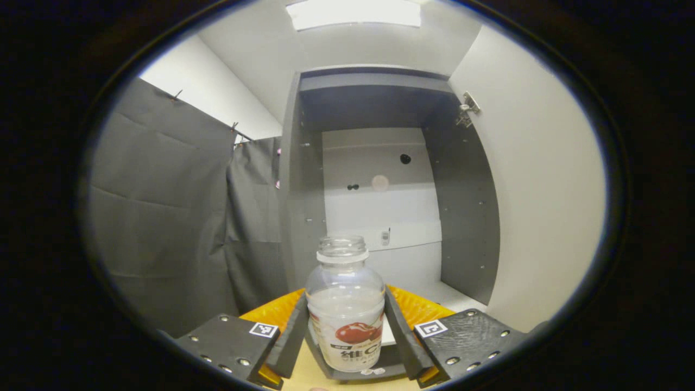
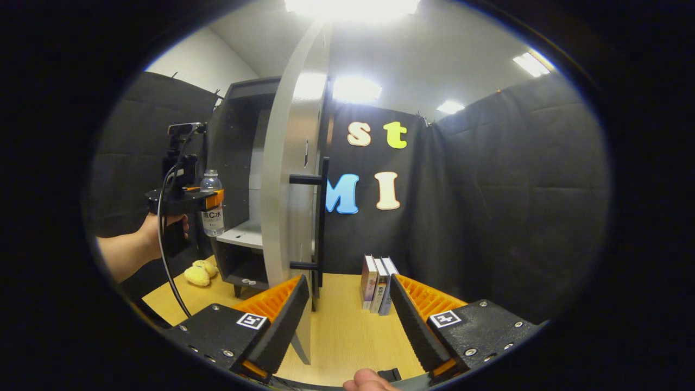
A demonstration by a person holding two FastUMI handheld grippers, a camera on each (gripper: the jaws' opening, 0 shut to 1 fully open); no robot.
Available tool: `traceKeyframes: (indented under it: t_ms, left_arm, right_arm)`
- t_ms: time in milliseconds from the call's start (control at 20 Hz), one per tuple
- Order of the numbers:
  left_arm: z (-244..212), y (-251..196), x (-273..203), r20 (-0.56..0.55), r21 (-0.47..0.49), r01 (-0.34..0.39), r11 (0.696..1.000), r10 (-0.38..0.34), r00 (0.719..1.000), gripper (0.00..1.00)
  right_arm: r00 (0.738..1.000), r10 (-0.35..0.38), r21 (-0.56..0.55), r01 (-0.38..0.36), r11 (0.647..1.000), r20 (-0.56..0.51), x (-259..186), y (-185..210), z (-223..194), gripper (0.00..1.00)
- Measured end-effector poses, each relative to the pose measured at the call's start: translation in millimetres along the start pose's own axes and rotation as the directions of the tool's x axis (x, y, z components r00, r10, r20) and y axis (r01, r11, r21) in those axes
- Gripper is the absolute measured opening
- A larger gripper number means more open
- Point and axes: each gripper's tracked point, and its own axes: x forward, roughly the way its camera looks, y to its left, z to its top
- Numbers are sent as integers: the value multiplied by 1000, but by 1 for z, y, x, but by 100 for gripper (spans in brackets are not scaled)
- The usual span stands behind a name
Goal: Open the cabinet door with the right hand, grasp the bottle in the cabinet with the left hand and place it on the coaster, then close the cabinet door with the right hand.
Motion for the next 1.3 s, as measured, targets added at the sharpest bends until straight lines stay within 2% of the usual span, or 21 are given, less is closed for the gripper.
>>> traceKeyframes:
  t_ms: [150,250,400,500,600,750,900,1000,1150,1300]
  left_arm:
    - [-7,0,5,-11,15,-37,999,37,999,75]
    - [-7,0,5,-21,13,-62,998,62,998,75]
    - [-6,1,4,-10,-26,-63,998,63,998,76]
    - [-12,4,3,-35,-7,-93,996,93,995,75]
    - [-15,6,3,-36,-3,-120,993,120,992,76]
    - [-20,2,3,-46,-17,-119,993,118,992,76]
    - [-31,12,-11,-64,47,-128,991,131,989,75]
    - [-38,12,-11,-72,50,-127,991,130,989,75]
    - [-50,8,-21,-109,10,-162,987,162,981,77]
    - [-57,12,-24,-89,26,-179,984,180,980,75]
  right_arm:
    - [1000,29,20,-29,999,3,-10,-1,-3,93]
    - [1000,23,27,-23,999,0,-14,-8,-8,93]
    - [1000,24,47,-23,999,-8,-15,-16,-19,93]
    - [999,33,66,-31,997,-26,-16,-19,-30,93]
    - [997,53,81,-49,995,-51,-15,-15,-47,93]
    - [992,51,80,-42,996,-114,-8,-13,-79,93]
    - [984,60,47,-53,997,-168,-1,-4,-108,94]
    - [979,50,34,-45,998,-195,1,-3,-128,94]
    - [959,73,37,-66,997,-274,0,6,-169,94]
    - [941,65,-4,-70,998,-333,-4,6,-195,94]
